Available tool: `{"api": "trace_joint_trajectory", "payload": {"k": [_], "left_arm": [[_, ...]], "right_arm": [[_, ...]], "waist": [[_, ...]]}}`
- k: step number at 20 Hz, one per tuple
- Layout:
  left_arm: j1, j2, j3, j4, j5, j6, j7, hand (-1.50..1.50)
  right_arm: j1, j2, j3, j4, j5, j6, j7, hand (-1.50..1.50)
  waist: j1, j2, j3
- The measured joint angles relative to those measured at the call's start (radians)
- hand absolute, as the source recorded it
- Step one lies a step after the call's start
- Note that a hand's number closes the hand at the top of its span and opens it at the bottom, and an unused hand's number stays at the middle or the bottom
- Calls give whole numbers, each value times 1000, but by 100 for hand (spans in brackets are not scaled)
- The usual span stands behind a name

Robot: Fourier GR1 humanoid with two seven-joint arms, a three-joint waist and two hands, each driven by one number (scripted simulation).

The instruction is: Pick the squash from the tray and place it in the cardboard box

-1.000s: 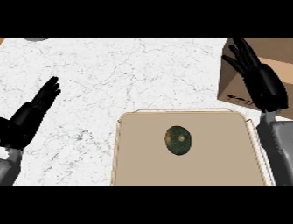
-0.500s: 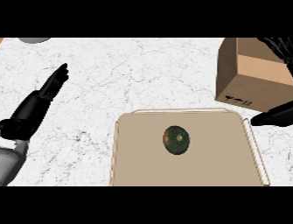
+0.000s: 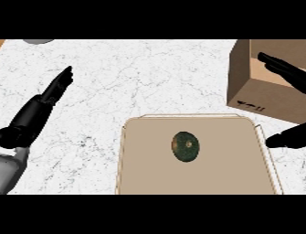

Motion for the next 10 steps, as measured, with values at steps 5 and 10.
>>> {"api": "trace_joint_trajectory", "payload": {"k": [5,10], "left_arm": [[20,-10,-1,-13,-19,5,-5,0],[12,-27,5,-17,-28,4,10,0]], "right_arm": [[23,-77,106,-141,160,31,78,-150],[9,-96,216,-308,266,108,246,-150]], "waist": [[-5,-4,-1],[-6,-5,-2]]}}
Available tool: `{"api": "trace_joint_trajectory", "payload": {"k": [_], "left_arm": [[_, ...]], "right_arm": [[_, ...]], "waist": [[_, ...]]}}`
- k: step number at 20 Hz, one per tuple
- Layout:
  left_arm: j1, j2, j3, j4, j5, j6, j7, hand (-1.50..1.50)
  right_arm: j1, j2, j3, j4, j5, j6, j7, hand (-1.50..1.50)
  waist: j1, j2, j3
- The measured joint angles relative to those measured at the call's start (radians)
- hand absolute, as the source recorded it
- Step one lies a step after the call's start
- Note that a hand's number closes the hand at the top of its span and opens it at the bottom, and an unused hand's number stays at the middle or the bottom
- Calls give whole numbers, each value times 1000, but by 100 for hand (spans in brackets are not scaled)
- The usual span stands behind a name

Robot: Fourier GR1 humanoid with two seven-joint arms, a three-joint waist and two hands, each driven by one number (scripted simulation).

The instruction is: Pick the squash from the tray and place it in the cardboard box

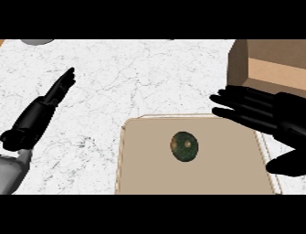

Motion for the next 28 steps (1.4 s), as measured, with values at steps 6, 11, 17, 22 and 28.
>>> {"api": "trace_joint_trajectory", "payload": {"k": [6,11,17,22,28], "left_arm": [[20,-3,27,-2,-9,-23,-6,0],[12,-39,30,23,-42,-37,-20,0],[15,-73,62,24,-80,-62,-17,0],[6,-98,85,-3,-105,-83,24,0],[8,-138,117,13,-146,-109,12,0]], "right_arm": [[9,44,114,-195,98,105,253,-150],[33,129,232,-231,198,161,408,-150],[69,215,291,-245,276,221,490,-150],[76,249,321,-190,392,169,469,-150],[72,313,345,-106,501,124,438,-150]], "waist": [[1,1,0],[3,3,1],[5,4,1],[7,5,1],[7,5,2]]}}
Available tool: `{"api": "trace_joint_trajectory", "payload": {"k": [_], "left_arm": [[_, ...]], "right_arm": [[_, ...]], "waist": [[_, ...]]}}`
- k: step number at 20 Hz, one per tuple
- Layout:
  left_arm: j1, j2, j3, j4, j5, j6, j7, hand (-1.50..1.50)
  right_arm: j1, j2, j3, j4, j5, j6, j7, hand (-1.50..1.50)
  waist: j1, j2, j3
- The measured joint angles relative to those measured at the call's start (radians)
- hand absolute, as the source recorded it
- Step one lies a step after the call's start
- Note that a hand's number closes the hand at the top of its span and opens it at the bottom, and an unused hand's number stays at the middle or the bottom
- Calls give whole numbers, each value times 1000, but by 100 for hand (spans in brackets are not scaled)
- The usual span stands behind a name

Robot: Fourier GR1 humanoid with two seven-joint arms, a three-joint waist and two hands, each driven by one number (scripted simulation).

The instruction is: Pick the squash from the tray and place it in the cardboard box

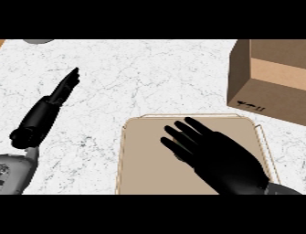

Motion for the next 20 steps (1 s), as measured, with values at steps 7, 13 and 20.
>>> {"api": "trace_joint_trajectory", "payload": {"k": [7,13,20], "left_arm": [[38,-12,46,-56,-15,-44,21,0],[42,-54,61,-55,-57,-64,15,0],[47,-84,83,-50,-92,-90,11,0]], "right_arm": [[9,55,28,60,112,-15,-3,-150],[19,75,4,137,170,-58,-75,-150],[19,103,-28,252,215,-112,-166,-150]], "waist": [[1,0,0],[0,0,0],[1,0,0]]}}
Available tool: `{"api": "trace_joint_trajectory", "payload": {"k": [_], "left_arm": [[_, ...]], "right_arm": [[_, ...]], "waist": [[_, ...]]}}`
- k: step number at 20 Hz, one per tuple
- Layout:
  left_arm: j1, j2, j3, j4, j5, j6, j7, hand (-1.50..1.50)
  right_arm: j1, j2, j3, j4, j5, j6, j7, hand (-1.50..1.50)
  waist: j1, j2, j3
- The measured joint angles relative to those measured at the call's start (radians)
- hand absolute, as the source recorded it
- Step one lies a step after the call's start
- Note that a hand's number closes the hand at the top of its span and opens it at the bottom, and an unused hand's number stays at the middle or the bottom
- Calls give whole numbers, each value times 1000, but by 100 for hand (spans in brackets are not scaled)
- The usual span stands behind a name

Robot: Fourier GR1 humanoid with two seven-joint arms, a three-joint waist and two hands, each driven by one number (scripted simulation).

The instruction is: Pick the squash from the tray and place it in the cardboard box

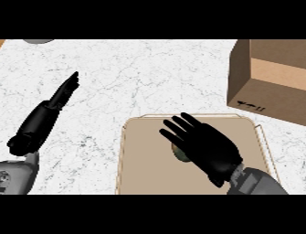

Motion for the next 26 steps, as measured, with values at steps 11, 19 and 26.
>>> {"api": "trace_joint_trajectory", "payload": {"k": [11,19,26], "left_arm": [[-35,-24,60,24,-19,-49,3,0],[-30,-28,81,-23,-16,-83,48,0],[-48,-41,91,14,-37,-88,24,0]], "right_arm": [[-1,51,-46,135,105,-74,-50,-150],[-22,64,-38,234,144,-181,-175,150],[-22,79,-47,234,159,-270,-263,150]], "waist": [[-1,0,0],[0,-5,-4],[-3,-7,-7]]}}
